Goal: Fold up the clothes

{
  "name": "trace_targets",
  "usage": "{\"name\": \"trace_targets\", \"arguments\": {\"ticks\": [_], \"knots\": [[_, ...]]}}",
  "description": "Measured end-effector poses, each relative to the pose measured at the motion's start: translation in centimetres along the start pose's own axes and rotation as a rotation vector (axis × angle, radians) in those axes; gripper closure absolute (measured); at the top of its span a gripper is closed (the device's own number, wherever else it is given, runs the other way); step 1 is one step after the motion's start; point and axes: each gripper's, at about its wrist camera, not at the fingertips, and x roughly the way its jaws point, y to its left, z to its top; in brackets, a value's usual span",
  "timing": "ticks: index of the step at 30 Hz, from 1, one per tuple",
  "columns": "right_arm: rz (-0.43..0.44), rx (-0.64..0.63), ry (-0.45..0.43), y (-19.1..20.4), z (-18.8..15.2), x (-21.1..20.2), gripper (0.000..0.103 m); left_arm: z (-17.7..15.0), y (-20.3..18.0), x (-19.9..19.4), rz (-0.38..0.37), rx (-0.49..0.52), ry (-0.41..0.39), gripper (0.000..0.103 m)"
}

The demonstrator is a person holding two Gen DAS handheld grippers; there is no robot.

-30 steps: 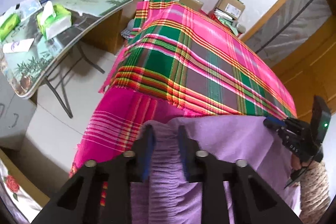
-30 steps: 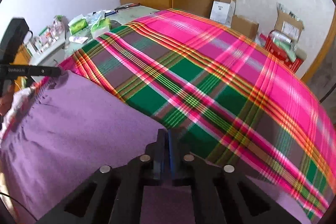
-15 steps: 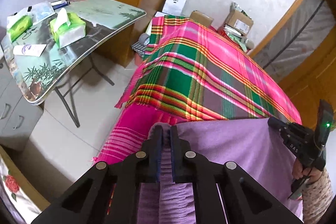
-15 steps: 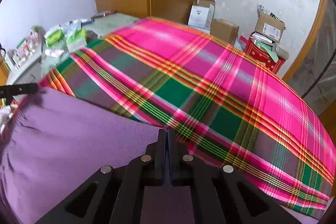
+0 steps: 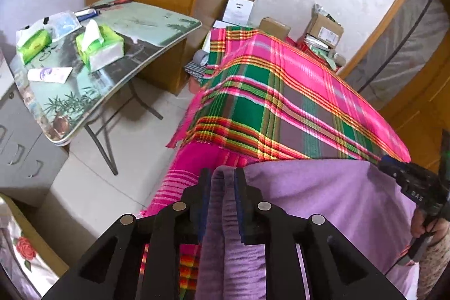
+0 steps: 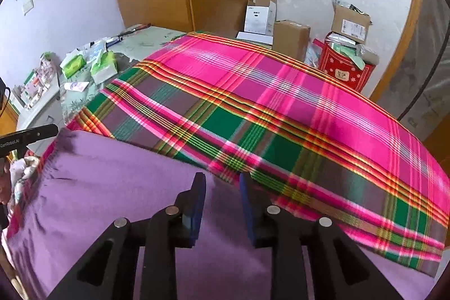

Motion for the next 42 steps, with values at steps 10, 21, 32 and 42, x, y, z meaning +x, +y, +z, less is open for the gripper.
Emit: {"name": "trace_targets", "arguments": {"ticks": [10,21,32,42], "knots": [[0.07,-0.052,0.009,1.6,-2.9,-4.0,0.074,-1.3,-3.6,-2.9,-0.02,0.154,0.0,0.064],[0.106,-0.103,0.123,3.1,-7.2,-0.9,0.073,-4.3,-7.3,1.6,0.008,0.328,0.094,0.065],[0.056,-0.098,0.076,2.9,-4.7,1.0,0.073,-1.8,-6.0,3.7,0.019,0.285,0.068,0.065],[0.061,-0.075,0.055,2.7,-3.7,1.9,0.071,0.1,-6.6,5.5,0.079,0.309,-0.002,0.065]]}}
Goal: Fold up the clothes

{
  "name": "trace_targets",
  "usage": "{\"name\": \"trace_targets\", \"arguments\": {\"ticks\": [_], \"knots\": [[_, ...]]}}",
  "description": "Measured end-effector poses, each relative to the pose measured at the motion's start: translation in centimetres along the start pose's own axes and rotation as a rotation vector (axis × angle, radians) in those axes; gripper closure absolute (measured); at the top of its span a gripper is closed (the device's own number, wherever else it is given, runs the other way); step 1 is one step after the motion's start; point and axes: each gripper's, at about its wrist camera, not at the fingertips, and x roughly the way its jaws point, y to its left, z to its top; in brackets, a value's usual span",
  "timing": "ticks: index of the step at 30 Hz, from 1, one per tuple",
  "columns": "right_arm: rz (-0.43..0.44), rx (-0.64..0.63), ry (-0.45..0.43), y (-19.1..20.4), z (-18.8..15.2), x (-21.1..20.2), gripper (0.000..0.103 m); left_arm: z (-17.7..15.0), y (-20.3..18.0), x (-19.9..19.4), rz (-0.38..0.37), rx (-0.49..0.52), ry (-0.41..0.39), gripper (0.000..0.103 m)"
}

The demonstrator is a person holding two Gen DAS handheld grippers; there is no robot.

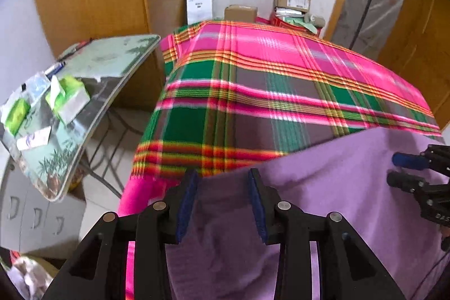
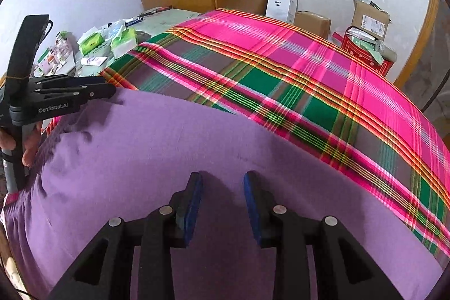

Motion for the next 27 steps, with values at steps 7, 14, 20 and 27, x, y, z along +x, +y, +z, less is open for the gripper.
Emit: {"name": "trace_targets", "arguments": {"ticks": [7,14,20,27], "knots": [[0.001,0.028,-0.058,-1.3,0.5,-1.0,0.066,0.2,-0.1,-0.3,-0.027,0.069,0.033,0.064],[-0.073,-0.024,-0.077,-1.9,1.9,-0.2,0.057,-0.4,-1.3,-0.4,0.013,0.247,0.024,0.059],[-0.048,-0.06,-0.034,-2.1,2.9,1.7,0.05,-0.2,-1.5,-0.1,0.017,0.334,0.008,0.054],[-0.003,-0.021,-0.056,-3.0,2.8,2.4,0.046,0.4,0.2,0.6,-0.057,0.218,0.023,0.041]]}}
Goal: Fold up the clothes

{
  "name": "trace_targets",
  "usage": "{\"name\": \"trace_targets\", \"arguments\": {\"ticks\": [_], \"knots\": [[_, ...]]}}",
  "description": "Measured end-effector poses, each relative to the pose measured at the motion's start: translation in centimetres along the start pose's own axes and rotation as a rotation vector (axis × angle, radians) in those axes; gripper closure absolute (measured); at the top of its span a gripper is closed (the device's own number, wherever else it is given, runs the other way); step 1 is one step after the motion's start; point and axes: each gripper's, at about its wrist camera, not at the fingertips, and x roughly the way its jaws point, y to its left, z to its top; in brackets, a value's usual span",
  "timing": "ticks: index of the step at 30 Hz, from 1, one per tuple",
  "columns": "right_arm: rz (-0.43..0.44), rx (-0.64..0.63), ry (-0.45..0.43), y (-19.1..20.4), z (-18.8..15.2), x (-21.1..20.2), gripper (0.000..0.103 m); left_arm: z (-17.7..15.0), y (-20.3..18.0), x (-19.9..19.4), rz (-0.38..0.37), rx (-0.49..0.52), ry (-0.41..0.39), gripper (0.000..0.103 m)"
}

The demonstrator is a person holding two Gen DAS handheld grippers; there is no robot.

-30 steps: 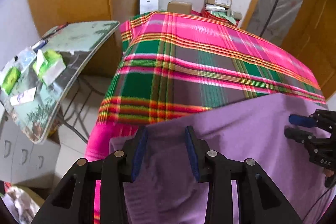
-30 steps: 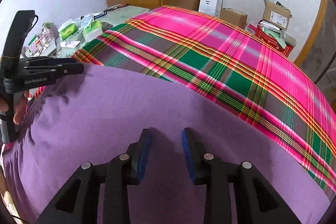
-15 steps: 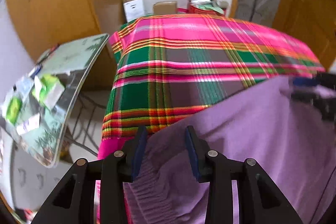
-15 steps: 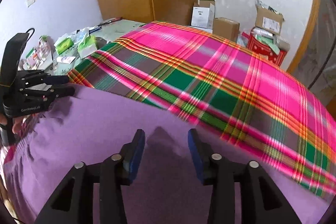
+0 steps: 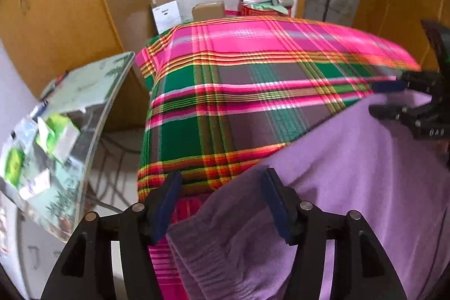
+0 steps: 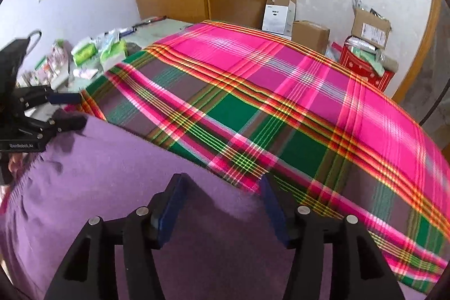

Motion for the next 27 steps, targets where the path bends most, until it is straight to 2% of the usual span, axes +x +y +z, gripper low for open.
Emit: {"name": "trace_targets", "arguments": {"ticks": [5,8,13,16,17,18,19,22,24,26,27], "knots": [[0.008,-0.007,-0.008,-0.2,-0.3,-0.2,0.046,-0.8,-1.1,-0.3,-0.063,0.088,-0.007,0.041],[0.007,-0.008,-0.01,-0.2,-0.3,-0.2,0.046,-0.9,-1.8,-0.4,-0.072,0.139,-0.025,0.041],[0.004,-0.013,-0.006,0.0,-0.2,-0.1,0.046,-0.5,-1.8,-0.3,-0.091,0.139,-0.013,0.042],[0.007,-0.017,-0.006,-0.1,-0.3,-0.2,0.046,-0.6,-1.8,-0.4,-0.1,0.152,-0.018,0.048],[0.01,-0.019,-0.005,-0.1,-0.3,-0.2,0.049,-0.6,-1.9,-0.4,-0.104,0.159,-0.018,0.052],[0.016,-0.024,-0.003,0.0,-0.3,-0.2,0.053,-0.6,-2.1,-0.5,-0.105,0.167,-0.019,0.06],[0.022,-0.029,-0.002,0.1,-0.3,-0.3,0.055,-0.7,-2.3,-0.6,-0.104,0.175,-0.021,0.072],[0.039,-0.031,0.003,0.2,-0.4,-0.5,0.068,-1.0,-3.1,-0.8,-0.1,0.204,-0.027,0.094],[0.057,-0.033,0.005,0.3,-0.5,-0.6,0.084,-1.0,-3.2,-0.9,-0.089,0.203,-0.035,0.095],[0.072,-0.024,0.004,0.3,-0.5,-0.7,0.093,-1.0,-3.2,-0.9,-0.078,0.194,-0.042,0.097],[0.078,-0.016,0.003,0.3,-0.6,-0.7,0.093,-1.0,-3.0,-1.0,-0.073,0.184,-0.046,0.097]]}}
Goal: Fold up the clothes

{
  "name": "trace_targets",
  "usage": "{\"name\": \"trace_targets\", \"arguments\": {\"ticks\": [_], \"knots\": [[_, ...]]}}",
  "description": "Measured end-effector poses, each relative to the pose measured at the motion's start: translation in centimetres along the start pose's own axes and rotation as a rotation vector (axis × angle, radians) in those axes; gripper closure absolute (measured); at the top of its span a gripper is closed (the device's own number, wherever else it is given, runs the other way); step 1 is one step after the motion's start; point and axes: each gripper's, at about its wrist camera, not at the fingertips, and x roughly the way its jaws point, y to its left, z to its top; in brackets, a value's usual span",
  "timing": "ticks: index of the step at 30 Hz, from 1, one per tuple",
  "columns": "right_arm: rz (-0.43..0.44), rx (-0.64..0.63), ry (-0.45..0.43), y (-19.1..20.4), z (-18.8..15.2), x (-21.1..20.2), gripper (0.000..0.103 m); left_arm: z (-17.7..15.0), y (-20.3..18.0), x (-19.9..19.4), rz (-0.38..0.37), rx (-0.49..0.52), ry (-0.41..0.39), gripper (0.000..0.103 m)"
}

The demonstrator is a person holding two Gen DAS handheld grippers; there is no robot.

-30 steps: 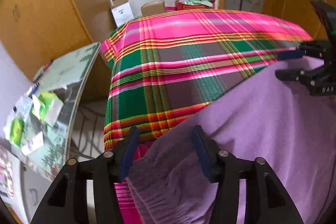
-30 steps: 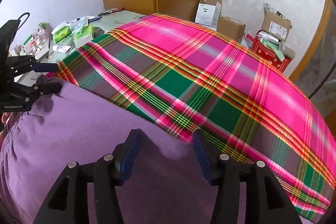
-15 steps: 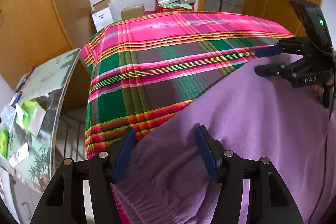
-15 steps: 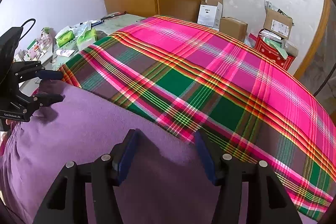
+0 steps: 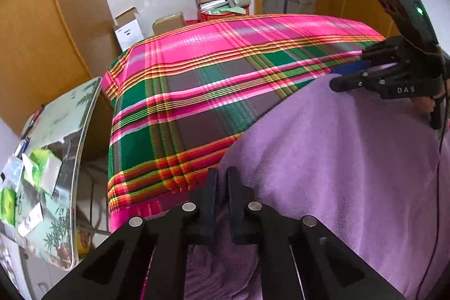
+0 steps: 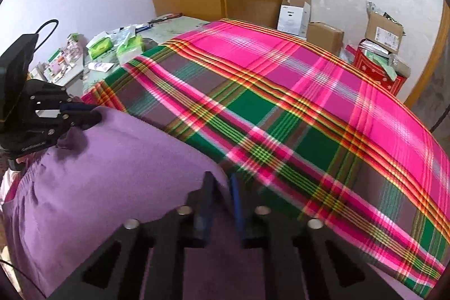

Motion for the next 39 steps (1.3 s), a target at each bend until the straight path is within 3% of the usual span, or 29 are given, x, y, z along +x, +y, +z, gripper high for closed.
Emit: {"name": "trace_targets", "arguments": {"ticks": [7,17,39], "knots": [[-0.037,-0.008,-0.041,1.1,-0.5,-1.5,0.099,0.0,0.2,-1.6,0.029,-0.034,-0.058,0.098],[-0.09,-0.043,-0.133,4.7,-1.8,-7.6,0.099,-0.4,-0.6,-4.6,0.07,-0.031,-0.116,0.098],[-0.097,-0.087,-0.221,12.8,-6.6,-16.8,0.099,-3.9,-3.1,-13.3,0.121,-0.052,-0.238,0.101]]}}
